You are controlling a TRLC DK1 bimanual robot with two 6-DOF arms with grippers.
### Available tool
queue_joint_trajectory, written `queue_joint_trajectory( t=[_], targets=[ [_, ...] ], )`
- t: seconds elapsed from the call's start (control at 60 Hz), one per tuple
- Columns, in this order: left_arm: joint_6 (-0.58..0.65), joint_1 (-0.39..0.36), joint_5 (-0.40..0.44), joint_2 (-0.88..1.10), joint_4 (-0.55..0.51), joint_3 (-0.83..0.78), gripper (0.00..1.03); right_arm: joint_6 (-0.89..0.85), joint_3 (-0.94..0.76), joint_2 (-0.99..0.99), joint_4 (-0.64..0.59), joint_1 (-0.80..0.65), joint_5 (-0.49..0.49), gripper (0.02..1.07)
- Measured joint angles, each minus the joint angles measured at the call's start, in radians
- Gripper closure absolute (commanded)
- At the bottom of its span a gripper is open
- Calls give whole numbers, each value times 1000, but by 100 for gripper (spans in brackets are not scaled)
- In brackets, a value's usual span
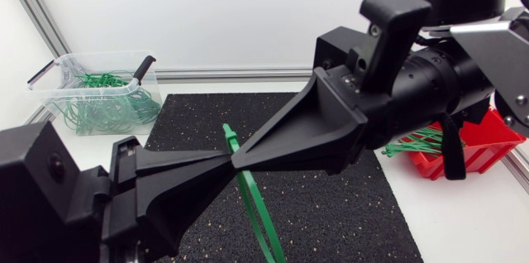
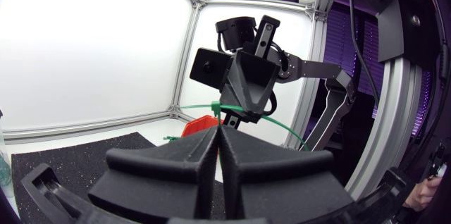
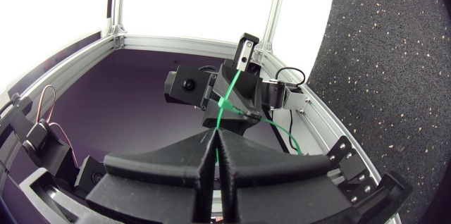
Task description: Take a green cable tie from the red box, thread the tail through the head to close it, then place it in the transparent bin on the left.
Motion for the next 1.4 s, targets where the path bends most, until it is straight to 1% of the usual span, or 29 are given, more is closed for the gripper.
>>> queue_joint_trajectory(
  t=[0.2,0.333,0.367,0.417,0.45,0.567,0.733,0.9,1.017,1.167,1.317,1.4],
  targets=[
    [43,-2,-8,13,21,-3,99,0,2,0,-23,-16,0,101],
    [65,-15,-29,18,26,-4,99,0,12,16,-41,-27,-5,101],
    [66,-15,-31,20,25,-4,99,0,13,21,-42,-29,-8,98],
    [69,-18,-38,21,25,-8,99,0,13,27,-45,-33,-12,87],
    [73,-18,-39,22,25,-9,99,0,13,27,-46,-33,-12,81],
    [96,-19,-36,23,29,-11,99,-7,15,25,-56,-46,-21,69],
    [168,-19,-37,23,28,-12,99,-31,18,2,-64,-92,-48,69],
    [248,-17,-36,24,20,-26,99,-88,37,0,-64,-131,-49,69],
    [297,-17,-37,26,13,-30,99,-140,56,23,-64,-131,-55,69],
    [359,-16,-43,26,8,-31,99,-216,68,101,-68,-127,-56,69],
    [393,-12,-53,26,-14,-31,99,-295,71,167,-120,-102,-61,69],
    [406,-11,-53,26,-16,-31,99,-325,71,176,-128,-79,-64,69]
  ],
)
